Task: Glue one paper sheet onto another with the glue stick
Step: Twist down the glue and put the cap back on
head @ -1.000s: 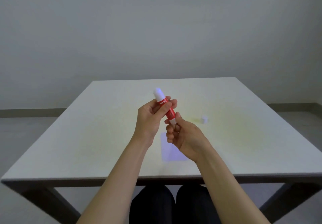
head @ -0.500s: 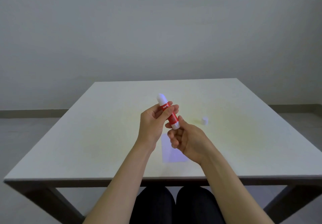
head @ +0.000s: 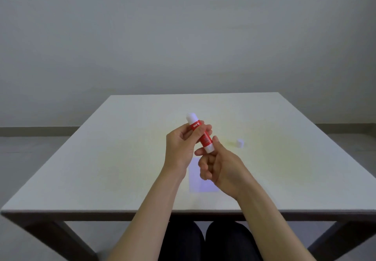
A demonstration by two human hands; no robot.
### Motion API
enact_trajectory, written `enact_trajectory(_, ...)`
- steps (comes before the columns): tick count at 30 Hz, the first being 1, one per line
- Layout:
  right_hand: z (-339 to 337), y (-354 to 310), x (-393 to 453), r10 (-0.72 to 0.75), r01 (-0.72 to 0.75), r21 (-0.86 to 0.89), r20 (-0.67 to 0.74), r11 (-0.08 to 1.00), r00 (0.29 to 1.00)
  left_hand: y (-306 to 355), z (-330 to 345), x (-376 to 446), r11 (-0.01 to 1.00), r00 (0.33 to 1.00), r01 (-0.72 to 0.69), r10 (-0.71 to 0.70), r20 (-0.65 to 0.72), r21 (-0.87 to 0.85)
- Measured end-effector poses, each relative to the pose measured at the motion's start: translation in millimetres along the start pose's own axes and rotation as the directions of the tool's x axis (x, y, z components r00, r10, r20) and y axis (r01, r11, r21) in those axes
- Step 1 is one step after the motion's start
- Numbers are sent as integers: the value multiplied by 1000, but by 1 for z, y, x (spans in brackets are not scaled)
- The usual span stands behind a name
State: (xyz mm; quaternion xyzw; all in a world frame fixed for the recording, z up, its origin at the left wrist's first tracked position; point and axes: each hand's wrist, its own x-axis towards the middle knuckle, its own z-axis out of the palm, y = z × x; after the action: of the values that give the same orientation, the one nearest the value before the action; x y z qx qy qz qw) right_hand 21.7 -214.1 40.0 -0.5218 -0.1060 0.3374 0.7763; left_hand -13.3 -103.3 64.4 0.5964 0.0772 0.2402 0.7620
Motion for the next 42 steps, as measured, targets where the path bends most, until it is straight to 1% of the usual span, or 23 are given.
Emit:
enact_trajectory(1,-1,-1,1,-29,29,4,2,1000,1000,0,0,0,1000,1000,-7,7,-1,-1)
enact_trajectory(2,0,1,2,-127,123,-95,-33,988,991,0,0,0,1000,1000,-10,10,-5,-16)
enact_trajectory(3,2,5,3,-289,257,-303,-65,918,955,0,-1,1,999,1000,-11,11,-14,-30)
enact_trajectory(4,4,9,5,-493,369,-569,-74,735,867,0,-1,2,999,1000,-11,10,-24,-41)
enact_trajectory(5,4,14,7,-704,404,-801,-32,443,710,0,-1,3,999,999,-12,11,-33,-44)
enact_trajectory(6,1,17,9,-841,354,-923,70,149,537,-1,0,3,999,999,-14,12,-40,-41)
enact_trajectory(7,-2,18,11,-902,276,-958,186,-79,390,-3,0,3,999,999,-17,15,-48,-29)
enact_trajectory(8,-5,18,13,-910,224,-947,291,-230,294,-4,0,3,1000,998,-19,18,-65,-10)
enact_trajectory(9,-9,18,14,-895,212,-928,356,-305,268,-5,-1,3,1000,996,-17,17,-90,6)
enact_trajectory(10,-14,17,17,-872,229,-916,388,-329,299,-6,-2,3,1000,993,-8,10,-119,11)
enact_trajectory(13,-30,12,25,-787,250,-943,324,-221,526,-6,-9,7,1000,983,15,-14,-182,1)
enact_trajectory(16,-61,6,39,-718,-39,-994,45,-100,694,-7,-19,7,992,985,19,3,-172,123)
enact_trajectory(18,-85,5,47,-580,-251,-960,-135,-125,803,-10,-24,5,973,988,14,22,-153,229)
enact_trajectory(20,-103,8,52,-444,-314,-939,-224,-140,867,-13,-29,3,968,980,40,10,-197,248)
enact_trajectory(22,-112,11,56,-401,-306,-943,-233,-127,886,-13,-34,2,973,971,69,-15,-237,219)
enact_trajectory(25,-110,8,55,-533,-275,-951,-160,-142,831,-15,-35,1,970,971,102,-49,-235,219)
enact_trajectory(26,-104,6,54,-578,-217,-974,-136,-72,804,-15,-35,0,969,971,109,-56,-232,222)
enact_trajectory(27,-95,2,50,-603,-120,-989,-148,86,784,-15,-35,0,967,971,114,-61,-230,226)
enact_trajectory(29,-70,-6,41,-561,153,-828,-218,540,799,-15,-34,-1,966,972,116,-62,-226,232)
enact_trajectory(30,-57,-11,36,-532,270,-667,-225,695,816,-15,-34,-2,965,974,112,-59,-220,237)
enact_trajectory(31,-45,-15,31,-516,352,-524,-206,776,831,-15,-33,-3,963,976,108,-55,-210,248)
enact_trajectory(34,-16,-20,19,-510,436,-366,-132,822,850,-10,-27,-8,952,987,93,-49,-152,293)
enact_trajectory(42,4,-25,3,-557,478,-420,-83,772,826,0,-22,-11,916,1000,8,0,-21,401)
